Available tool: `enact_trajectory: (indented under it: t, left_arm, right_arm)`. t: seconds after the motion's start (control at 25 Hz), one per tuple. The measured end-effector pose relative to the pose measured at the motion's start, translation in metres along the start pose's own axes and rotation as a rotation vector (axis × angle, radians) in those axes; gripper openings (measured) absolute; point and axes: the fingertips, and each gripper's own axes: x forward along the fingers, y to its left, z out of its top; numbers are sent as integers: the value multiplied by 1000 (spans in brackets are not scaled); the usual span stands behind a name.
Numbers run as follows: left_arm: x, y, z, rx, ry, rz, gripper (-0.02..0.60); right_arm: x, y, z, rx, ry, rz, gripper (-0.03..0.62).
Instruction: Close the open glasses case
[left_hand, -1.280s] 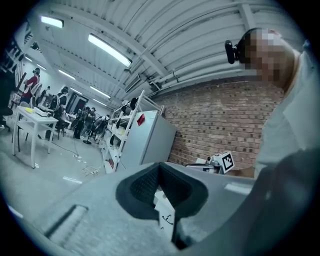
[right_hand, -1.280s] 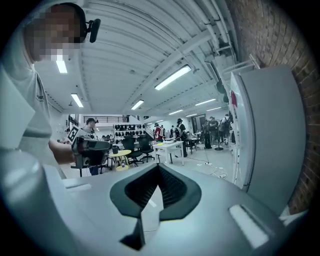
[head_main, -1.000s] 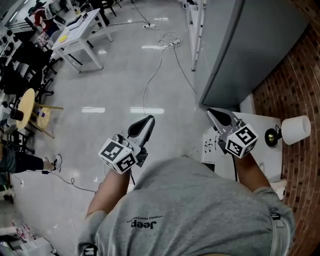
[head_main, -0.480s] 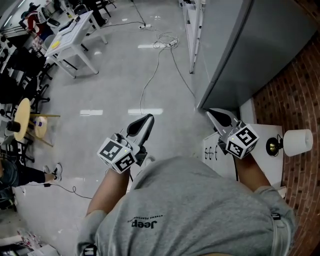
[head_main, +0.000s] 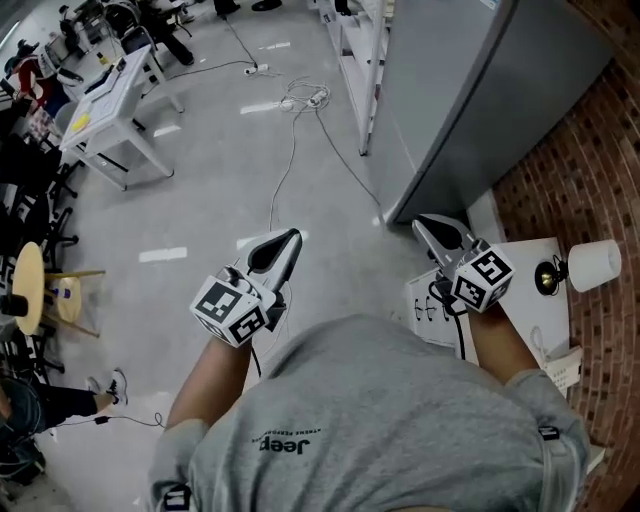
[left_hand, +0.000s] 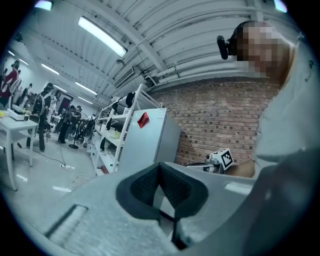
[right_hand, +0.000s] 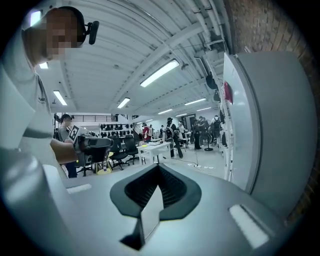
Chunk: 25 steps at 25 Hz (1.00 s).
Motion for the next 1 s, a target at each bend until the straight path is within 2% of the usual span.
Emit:
enact_trajectory:
  t: [0.48,0.72,0.76,0.84,0.88,1.0]
  left_arm:
    - [5,-10,3,-31,-61,71,-3]
    - [4,-16,5,-22,-60,58,-3]
    - [6,-18,5,-21,-54,47,-3]
    - [10,-22,1,-14,-26,10,141]
    - [13,-24,-2,-7,-10,-10,191]
    - [24,-35,-7,23,26,-61,235]
  right_arm:
    - [6,4,9,-28,7,89,9]
    - [4,6,11,-35,1,96,11]
    - [4,9,12,-41,0,109,32]
    - [3,16,13,-61,4,144,134]
    - [1,19,13,-73,7,155,169]
    - [-9,15,13,-99,9,153,219]
